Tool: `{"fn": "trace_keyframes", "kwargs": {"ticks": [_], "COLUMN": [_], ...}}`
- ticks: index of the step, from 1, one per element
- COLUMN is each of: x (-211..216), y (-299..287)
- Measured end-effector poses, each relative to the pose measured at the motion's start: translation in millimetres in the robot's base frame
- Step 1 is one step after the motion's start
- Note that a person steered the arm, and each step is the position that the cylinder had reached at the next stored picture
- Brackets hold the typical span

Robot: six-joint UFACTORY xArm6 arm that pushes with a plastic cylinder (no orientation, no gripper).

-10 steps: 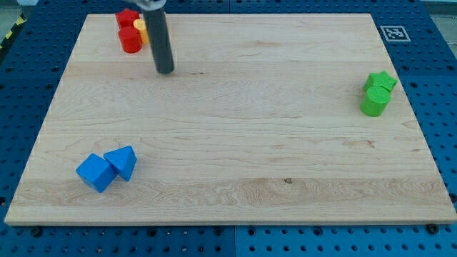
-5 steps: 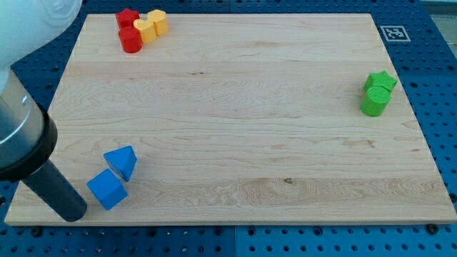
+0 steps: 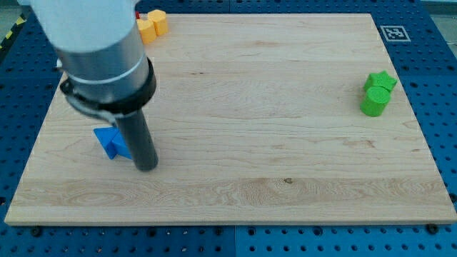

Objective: Move the blue blocks towards center

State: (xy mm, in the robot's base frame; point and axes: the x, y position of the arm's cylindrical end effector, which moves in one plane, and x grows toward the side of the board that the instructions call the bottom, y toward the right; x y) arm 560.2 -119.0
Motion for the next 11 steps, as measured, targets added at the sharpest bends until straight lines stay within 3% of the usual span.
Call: {"fn": "trace_keyframes", "kwargs": {"ticks": [1, 2, 3, 5, 6, 8, 9, 11], "x": [51, 59, 25, -73, -73, -16, -60, -178], "y": [-4, -60, -91, -38, -25, -74, -92, -37]}}
